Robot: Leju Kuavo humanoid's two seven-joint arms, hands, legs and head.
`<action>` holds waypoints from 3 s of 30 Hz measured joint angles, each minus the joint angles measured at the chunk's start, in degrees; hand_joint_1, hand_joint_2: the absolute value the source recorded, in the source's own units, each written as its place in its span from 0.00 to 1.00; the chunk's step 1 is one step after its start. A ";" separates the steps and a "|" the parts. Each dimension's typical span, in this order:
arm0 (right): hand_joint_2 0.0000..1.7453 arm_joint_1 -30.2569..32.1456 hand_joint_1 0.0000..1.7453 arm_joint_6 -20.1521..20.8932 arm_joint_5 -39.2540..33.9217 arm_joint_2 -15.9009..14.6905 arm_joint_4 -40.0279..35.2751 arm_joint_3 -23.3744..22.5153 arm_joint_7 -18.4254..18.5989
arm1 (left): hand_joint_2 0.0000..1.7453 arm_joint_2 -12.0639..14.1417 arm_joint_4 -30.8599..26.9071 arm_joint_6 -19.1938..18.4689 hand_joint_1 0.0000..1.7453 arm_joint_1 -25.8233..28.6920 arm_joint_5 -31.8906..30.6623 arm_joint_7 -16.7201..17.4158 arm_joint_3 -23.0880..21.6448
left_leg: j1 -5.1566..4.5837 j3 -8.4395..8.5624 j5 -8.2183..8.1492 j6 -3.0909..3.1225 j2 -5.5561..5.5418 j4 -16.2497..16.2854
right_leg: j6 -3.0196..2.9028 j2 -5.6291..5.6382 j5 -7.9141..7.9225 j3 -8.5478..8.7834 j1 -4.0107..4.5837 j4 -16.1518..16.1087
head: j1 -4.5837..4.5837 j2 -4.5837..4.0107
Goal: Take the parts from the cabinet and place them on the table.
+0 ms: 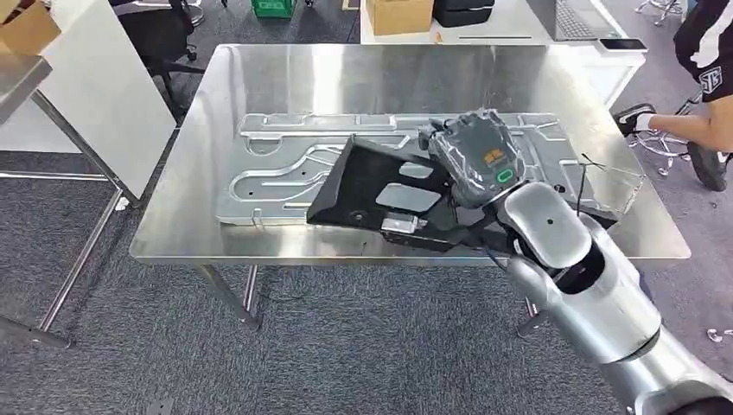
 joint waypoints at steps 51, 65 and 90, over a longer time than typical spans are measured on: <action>1.00 -2.29 1.00 0.76 -2.23 -2.45 2.75 13.09 0.28 | 1.00 -0.39 0.00 1.33 0.00 0.99 0.02 1.42 0.11 | -0.81 3.74 -2.12 1.83 -0.45 -0.89 | -0.34 -0.19 3.27 -4.12 -0.03 4.09 | 0.20 0.00; 1.00 -5.54 1.00 2.65 -4.31 -2.27 2.67 14.84 -0.20 | 1.00 -1.05 0.18 0.65 0.00 1.10 0.04 1.38 0.31 | 2.65 -6.70 -2.85 -4.59 0.11 8.95 | -0.49 -0.49 -0.43 4.74 -2.20 -3.61 | -0.26 0.00; 1.00 -8.64 1.00 4.24 -4.59 -4.96 1.18 17.51 0.09 | 1.00 -1.18 0.33 0.20 0.00 0.88 -0.37 0.39 0.63 | 1.98 -4.44 3.14 0.36 -0.83 0.75 | 3.28 -0.42 -10.61 1.12 -2.85 9.13 | -0.33 0.00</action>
